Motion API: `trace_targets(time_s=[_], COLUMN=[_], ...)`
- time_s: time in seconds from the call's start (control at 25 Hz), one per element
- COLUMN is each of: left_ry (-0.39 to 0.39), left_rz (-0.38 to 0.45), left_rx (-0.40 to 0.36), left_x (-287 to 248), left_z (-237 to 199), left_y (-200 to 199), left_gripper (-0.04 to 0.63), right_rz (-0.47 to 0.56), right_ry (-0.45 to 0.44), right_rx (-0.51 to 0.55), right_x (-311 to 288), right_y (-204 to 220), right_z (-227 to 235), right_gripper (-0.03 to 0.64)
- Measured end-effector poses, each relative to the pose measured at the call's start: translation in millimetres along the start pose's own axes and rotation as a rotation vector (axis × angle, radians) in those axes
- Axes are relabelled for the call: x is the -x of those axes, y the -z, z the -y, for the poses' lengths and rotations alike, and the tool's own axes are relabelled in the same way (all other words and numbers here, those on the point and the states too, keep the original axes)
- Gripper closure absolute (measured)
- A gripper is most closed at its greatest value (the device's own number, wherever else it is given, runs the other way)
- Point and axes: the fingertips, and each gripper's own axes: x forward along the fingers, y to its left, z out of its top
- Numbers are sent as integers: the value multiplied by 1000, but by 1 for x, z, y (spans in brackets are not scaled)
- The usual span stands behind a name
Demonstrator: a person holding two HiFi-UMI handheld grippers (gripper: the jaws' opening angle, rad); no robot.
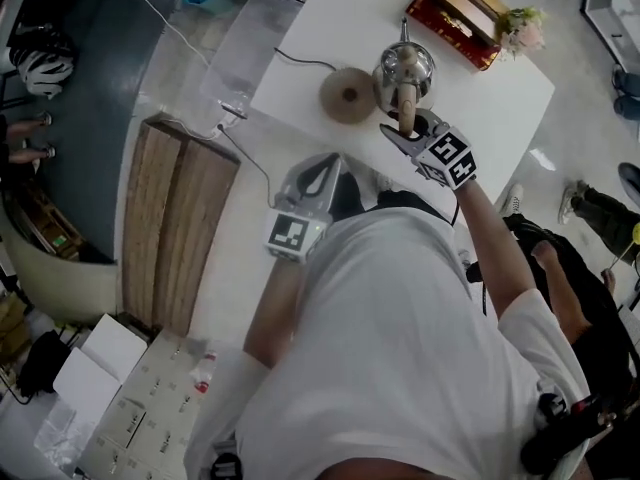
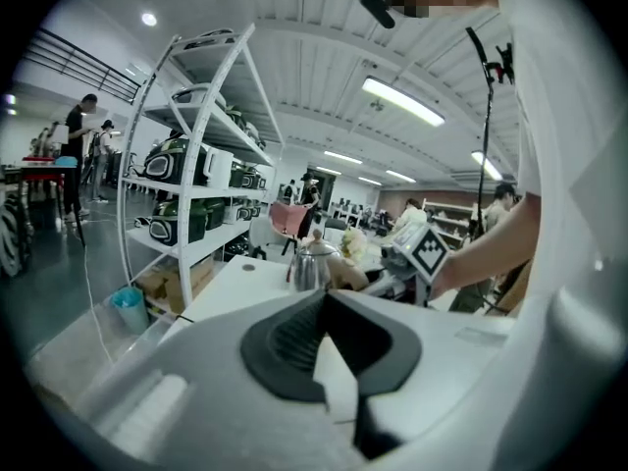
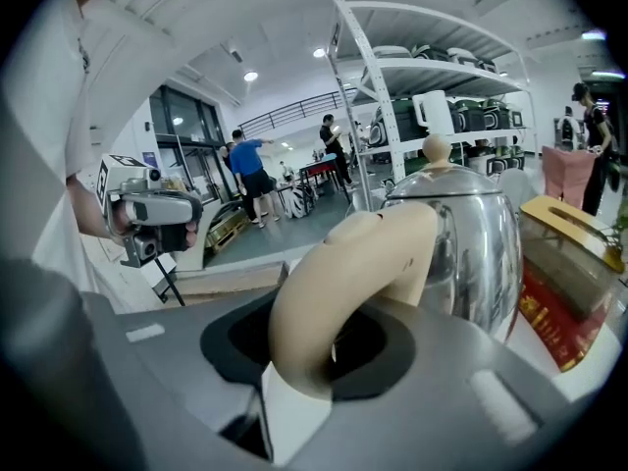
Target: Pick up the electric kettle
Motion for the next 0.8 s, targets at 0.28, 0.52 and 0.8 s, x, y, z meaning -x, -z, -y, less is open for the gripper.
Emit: trace_targets(time_s=[0.28,0.52,0.8], left_ry=[72,137,193], left_rz=[-33,-44,-96], left_rx=[-4,-54,-72], left_x=[-25,-41,-55], left_z=[14,15,11], left_y=[-14,-14,-16], left_gripper=[594,594,594], right_rz=[32,49,82], right_ry=[82,142,222], right_rx=[-73,-133,-216], right_x=[24,33,41], right_y=[13,24,32], right_z=[26,45,63], right_gripper=[495,495,495])
